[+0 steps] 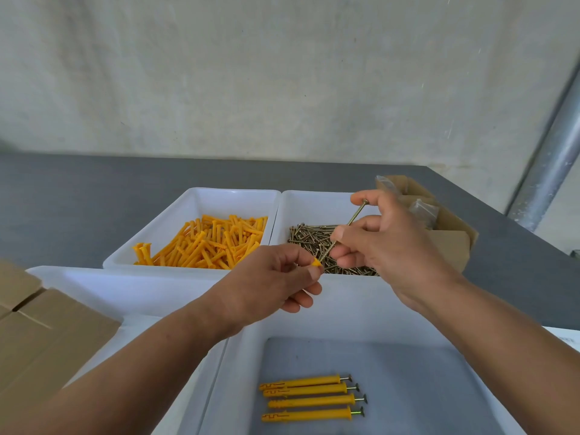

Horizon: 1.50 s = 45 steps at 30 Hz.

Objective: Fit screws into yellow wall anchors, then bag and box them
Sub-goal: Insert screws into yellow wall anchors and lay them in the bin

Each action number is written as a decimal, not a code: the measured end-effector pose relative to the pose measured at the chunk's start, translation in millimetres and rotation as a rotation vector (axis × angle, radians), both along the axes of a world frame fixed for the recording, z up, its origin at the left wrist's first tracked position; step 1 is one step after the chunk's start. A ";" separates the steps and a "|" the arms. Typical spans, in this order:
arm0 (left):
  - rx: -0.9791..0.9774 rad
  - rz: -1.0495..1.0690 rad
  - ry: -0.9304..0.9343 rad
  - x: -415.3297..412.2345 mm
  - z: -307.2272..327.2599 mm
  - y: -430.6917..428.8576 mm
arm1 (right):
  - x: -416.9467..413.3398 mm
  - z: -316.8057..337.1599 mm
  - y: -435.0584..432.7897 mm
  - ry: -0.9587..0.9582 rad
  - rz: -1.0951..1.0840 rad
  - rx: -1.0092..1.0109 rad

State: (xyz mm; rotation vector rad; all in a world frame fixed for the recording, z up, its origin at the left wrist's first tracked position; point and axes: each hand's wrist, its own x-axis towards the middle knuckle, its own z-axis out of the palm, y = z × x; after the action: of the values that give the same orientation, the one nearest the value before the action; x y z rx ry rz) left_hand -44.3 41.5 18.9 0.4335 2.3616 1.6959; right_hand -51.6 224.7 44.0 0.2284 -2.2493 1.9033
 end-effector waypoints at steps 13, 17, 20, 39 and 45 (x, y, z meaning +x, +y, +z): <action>-0.011 0.027 0.040 -1.9 -2.4 0.3 | -0.3 -4.3 3.6 0.013 0.043 0.302; -0.051 0.058 0.072 -2.2 -3.3 0.0 | 3.7 0.1 3.6 0.105 0.074 0.593; -0.076 0.071 0.087 -2.0 -3.4 0.7 | 8.9 1.4 3.7 0.246 0.125 0.816; -0.772 0.647 0.419 -40.4 -13.3 -55.9 | 15.6 -39.3 -8.1 -0.206 0.597 1.457; -1.033 0.574 0.227 -48.8 -25.7 -70.7 | 16.0 -44.7 -13.3 -0.274 0.649 1.440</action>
State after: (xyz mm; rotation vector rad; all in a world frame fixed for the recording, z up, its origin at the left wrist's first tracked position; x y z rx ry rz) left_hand -93.1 -29.3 -6.8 -0.2750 3.2865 0.3202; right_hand -35.6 211.4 -0.7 0.9733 -3.5458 -0.0239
